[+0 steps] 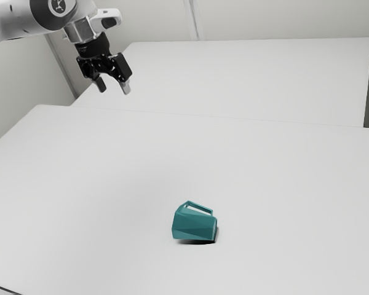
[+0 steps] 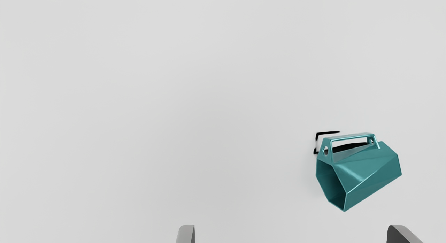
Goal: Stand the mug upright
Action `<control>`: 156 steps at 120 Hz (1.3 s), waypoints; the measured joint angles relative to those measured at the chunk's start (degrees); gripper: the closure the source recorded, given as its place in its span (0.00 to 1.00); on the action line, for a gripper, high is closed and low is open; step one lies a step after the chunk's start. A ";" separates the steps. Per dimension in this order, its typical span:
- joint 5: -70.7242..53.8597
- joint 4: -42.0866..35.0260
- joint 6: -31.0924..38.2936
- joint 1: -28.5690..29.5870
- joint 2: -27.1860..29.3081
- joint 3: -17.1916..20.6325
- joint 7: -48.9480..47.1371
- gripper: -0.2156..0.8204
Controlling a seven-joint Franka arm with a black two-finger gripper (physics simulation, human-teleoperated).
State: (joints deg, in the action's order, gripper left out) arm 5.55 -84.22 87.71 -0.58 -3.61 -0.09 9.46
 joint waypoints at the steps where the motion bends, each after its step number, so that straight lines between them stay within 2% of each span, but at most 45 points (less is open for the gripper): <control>1: 0.00 0.00 0.04 0.00 0.00 0.00 0.03 0.21; 36: 0.37 -2.20 0.84 -0.02 0.37 0.00 0.82 0.21; 78: 15.46 -25.08 9.99 0.17 11.01 -0.08 2.24 0.21; 91: 22.45 -31.88 13.17 0.18 12.44 -0.78 4.05 0.21; 116: 32.10 -40.99 17.91 0.22 11.83 -1.65 9.50 0.21; 138: 36.10 -46.64 22.10 0.16 8.72 -1.58 14.25 0.21; 156: 39.85 -47.72 24.64 0.14 4.39 -1.28 17.70 0.21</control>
State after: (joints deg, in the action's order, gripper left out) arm 45.39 -131.94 112.34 -0.44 0.78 -1.37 27.16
